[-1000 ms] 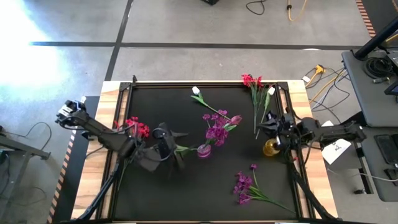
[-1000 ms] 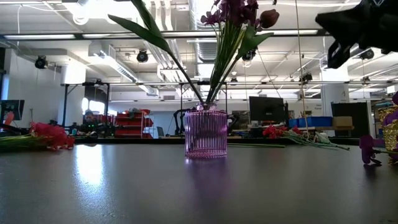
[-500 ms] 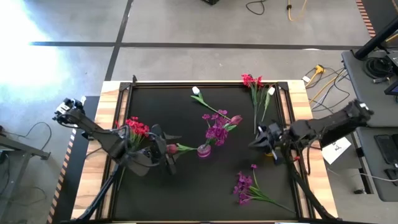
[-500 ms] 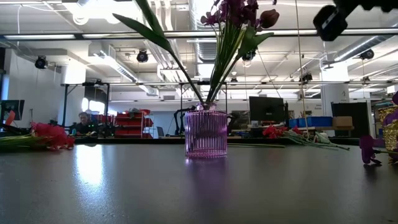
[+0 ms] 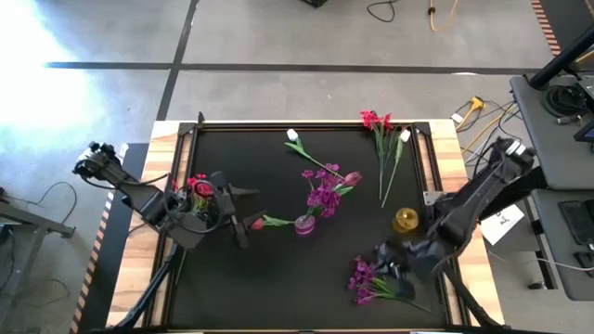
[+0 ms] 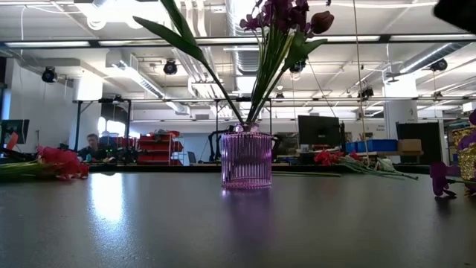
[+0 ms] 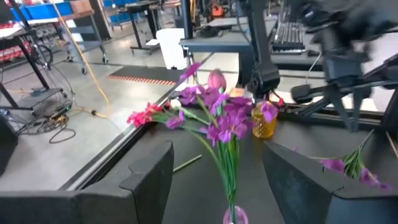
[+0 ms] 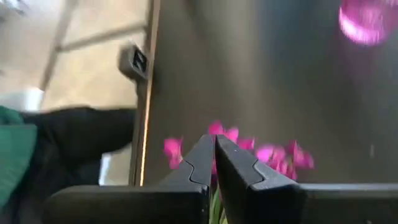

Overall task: Sort flowers into vase by color
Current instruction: Put the violet flowers into the violet vase

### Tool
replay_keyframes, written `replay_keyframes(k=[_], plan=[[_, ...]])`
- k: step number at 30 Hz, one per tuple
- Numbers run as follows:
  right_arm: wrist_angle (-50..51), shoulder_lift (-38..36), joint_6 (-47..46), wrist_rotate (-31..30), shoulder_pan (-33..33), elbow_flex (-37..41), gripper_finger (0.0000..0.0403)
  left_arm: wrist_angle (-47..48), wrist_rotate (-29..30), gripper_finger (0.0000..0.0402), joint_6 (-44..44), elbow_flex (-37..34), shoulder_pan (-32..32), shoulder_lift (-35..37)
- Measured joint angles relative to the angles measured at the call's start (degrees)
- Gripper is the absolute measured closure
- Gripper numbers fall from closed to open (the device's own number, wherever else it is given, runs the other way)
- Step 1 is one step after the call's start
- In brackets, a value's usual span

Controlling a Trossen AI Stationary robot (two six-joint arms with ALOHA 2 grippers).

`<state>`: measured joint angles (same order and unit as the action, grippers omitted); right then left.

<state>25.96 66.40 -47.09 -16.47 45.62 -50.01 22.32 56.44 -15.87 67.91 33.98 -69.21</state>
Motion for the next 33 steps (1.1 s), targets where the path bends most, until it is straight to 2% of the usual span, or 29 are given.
replay_keyframes(k=[3, 7, 10, 14, 19, 23, 28, 33], plan=[[12.5, 6.7, -7.6, 2.7, 2.1, -7.1, 0.0390, 2.7, 0.0, 0.0173, -2.1, -0.3, 0.2, 0.0], [27.3, 15.7, -17.2, 12.5, 2.8, -14.7, 0.0388, 5.8, -0.7, 0.0173, -4.1, -1.0, 0.9, -0.4], [29.6, 22.2, -21.5, 21.5, 3.6, -17.0, 0.0366, 11.1, -2.5, 0.0173, -6.5, -1.1, 2.6, -0.4], [27.5, 29.9, -23.6, 30.0, 4.7, -18.5, 0.0306, 17.8, -3.0, 0.0173, -10.6, -1.1, 6.3, 0.0], [27.6, 35.5, -22.1, 28.2, 4.6, -20.5, 0.0227, 24.4, -1.9, 0.0173, -17.3, -1.3, 11.3, 0.4], [27.4, 36.8, -20.1, 22.9, 3.9, -20.9, 0.0201, 32.2, 1.6, 0.0173, -27.3, -2.7, 17.2, 0.3], [27.4, 38.3, -17.6, 19.3, 2.7, -20.0, 0.0212, 36.2, 4.9, 0.0173, -40.4, -7.5, 23.4, 0.4], [27.0, 40.2, -15.5, 19.8, 1.4, -20.1, 0.0263, 35.8, 4.9, 0.0173, -51.7, -13.2, 25.6, -0.1]])
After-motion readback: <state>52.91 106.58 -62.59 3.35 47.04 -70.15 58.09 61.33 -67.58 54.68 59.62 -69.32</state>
